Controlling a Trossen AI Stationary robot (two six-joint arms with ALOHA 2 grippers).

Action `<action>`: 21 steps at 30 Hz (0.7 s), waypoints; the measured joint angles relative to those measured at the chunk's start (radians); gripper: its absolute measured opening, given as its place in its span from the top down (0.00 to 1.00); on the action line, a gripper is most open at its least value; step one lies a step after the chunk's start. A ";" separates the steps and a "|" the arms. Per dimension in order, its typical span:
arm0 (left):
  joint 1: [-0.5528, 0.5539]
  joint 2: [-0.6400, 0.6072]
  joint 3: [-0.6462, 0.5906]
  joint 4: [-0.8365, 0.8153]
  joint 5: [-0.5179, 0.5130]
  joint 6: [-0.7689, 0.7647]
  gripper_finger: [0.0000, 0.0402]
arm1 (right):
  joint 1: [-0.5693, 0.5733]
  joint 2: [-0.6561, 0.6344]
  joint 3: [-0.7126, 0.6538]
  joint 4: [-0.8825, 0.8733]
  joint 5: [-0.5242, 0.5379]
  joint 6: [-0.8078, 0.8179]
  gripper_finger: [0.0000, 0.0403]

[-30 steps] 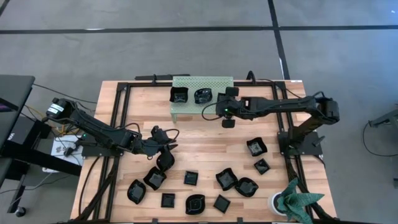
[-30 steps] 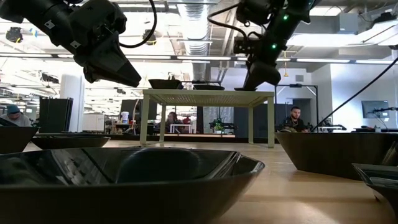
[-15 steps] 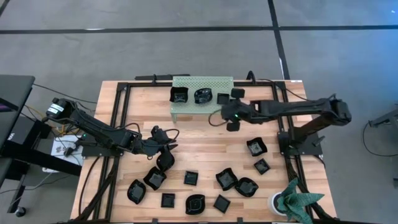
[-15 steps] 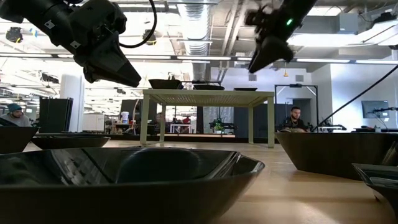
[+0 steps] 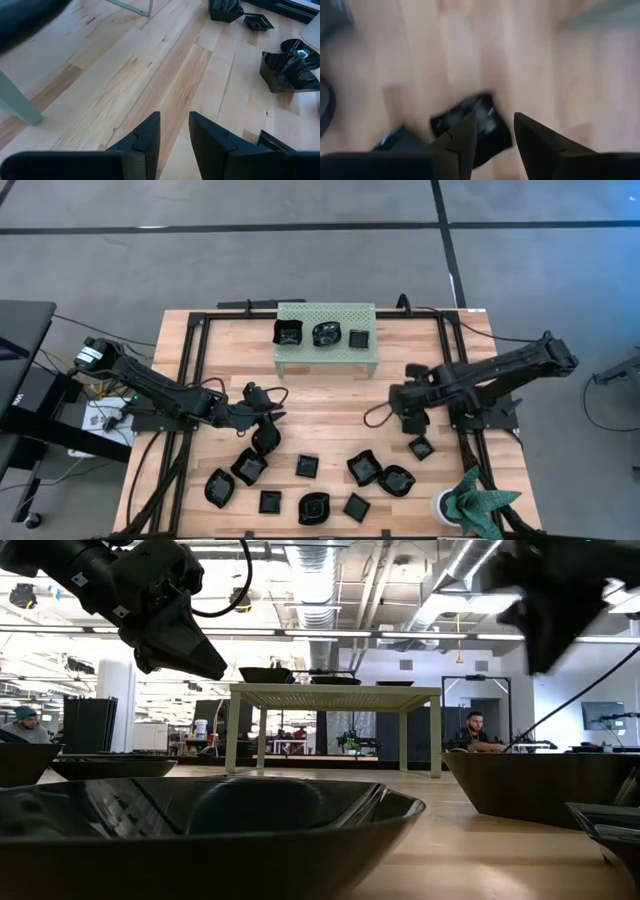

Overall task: Pick & Place Mini shaped plates
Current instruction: Stack the distorted square plate on the distorted square plate on the shelf

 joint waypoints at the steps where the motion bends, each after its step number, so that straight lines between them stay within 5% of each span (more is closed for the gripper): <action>1: 0.000 0.000 0.000 0.000 0.000 0.000 0.74 | 0.009 0.001 -0.026 0.000 -0.034 0.016 0.68; 8: 0.000 0.000 0.000 0.004 0.000 0.000 0.74 | 0.066 0.028 -0.176 0.105 -0.192 0.075 0.68; 21: 0.000 0.000 0.000 0.013 0.000 0.000 0.74 | 0.133 0.030 -0.208 0.187 -0.184 0.134 0.68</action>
